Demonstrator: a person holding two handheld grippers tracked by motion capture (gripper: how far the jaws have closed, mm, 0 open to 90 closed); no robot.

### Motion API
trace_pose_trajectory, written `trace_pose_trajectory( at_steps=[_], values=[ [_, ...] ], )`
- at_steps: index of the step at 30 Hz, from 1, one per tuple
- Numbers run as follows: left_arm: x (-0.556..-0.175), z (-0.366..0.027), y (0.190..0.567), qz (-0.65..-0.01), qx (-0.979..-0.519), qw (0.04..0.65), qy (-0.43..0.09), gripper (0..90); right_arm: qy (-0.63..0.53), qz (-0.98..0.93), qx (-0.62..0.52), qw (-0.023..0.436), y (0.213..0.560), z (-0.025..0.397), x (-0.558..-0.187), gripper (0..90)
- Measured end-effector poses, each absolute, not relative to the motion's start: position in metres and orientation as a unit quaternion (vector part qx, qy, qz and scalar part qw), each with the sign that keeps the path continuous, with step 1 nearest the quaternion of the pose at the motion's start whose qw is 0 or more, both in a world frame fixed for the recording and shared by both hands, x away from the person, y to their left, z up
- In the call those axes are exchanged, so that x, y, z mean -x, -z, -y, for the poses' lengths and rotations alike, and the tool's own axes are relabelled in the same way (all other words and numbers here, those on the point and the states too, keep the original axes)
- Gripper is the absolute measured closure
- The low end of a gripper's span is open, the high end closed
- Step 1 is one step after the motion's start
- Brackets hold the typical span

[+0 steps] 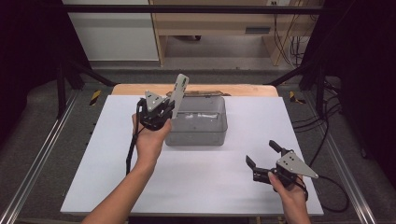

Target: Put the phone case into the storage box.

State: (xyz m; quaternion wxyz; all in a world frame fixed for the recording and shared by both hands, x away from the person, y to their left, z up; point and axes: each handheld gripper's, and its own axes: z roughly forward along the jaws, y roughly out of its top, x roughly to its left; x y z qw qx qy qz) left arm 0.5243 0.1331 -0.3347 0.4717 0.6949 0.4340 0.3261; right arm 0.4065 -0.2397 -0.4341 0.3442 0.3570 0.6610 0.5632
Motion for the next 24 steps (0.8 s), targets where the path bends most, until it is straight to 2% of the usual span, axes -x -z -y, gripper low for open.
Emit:
trace_pose_trajectory(
  at_steps=[12, 24],
  values=[
    [-0.550, -0.126, 0.346, -0.447, -0.702, 0.444, -0.333, 81.2, -0.572, -0.649, -0.358, 0.352, 0.437, 0.251, -0.402, 3.6],
    [-0.557, -0.129, 0.351, -0.471, -0.692, 0.435, -0.330, 81.2, -0.569, -0.646, -0.375, 0.345, 0.441, 0.257, -0.403, 3.6]
  ],
)
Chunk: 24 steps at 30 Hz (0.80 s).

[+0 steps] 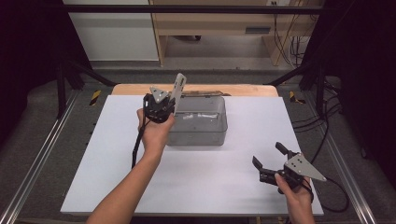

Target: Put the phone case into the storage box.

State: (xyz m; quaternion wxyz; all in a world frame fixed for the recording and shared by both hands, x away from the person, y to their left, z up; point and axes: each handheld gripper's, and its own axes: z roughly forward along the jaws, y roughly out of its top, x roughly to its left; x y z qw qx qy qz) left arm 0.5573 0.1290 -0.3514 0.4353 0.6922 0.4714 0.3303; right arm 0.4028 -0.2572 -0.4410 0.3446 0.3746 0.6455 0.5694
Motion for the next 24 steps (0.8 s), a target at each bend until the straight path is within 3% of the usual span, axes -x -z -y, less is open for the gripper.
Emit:
trace_pose_trajectory(
  at_steps=[24],
  values=[
    [-0.564, -0.152, 0.358, -0.516, -0.677, 0.423, -0.311, 81.2, -0.572, -0.650, -0.376, 0.330, 0.443, 0.251, -0.402, 4.0]
  ],
)
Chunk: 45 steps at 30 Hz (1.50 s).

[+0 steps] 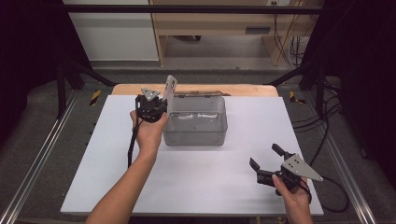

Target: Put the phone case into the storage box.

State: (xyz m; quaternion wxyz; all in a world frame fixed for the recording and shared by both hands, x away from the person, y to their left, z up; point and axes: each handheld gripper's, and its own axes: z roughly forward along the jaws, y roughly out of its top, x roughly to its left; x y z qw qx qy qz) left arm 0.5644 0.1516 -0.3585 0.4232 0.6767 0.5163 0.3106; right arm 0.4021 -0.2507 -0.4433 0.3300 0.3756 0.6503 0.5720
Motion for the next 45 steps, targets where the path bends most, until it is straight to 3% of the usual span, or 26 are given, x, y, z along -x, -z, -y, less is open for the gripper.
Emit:
trace_pose_trajectory(
  at_steps=[45],
  values=[
    [-0.561, -0.140, 0.383, -0.558, -0.683, 0.381, -0.275, 81.2, -0.566, -0.661, -0.377, 0.316, 0.445, 0.250, -0.403, 4.2]
  ],
)
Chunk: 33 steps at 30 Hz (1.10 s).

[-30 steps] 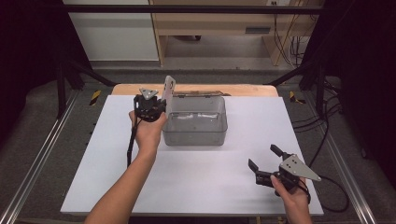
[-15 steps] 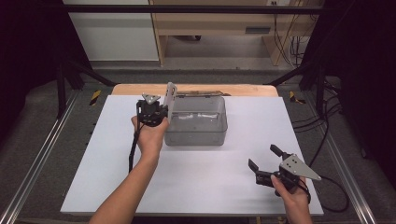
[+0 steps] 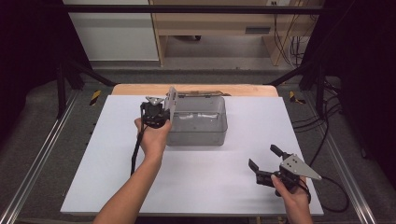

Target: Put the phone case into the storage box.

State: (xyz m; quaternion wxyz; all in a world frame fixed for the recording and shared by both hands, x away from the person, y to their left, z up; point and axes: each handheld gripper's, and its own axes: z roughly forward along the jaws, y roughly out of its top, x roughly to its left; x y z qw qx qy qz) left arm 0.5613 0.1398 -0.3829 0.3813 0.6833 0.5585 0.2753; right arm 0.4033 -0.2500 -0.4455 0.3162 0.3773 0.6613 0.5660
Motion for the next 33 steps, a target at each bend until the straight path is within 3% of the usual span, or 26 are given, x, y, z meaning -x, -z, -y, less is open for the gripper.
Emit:
trace_pose_trajectory(
  at_steps=[33],
  values=[
    [-0.561, -0.136, 0.398, -0.568, -0.695, 0.356, -0.258, 81.2, -0.566, -0.662, -0.381, 0.309, 0.446, 0.250, -0.404, 4.3]
  ],
)
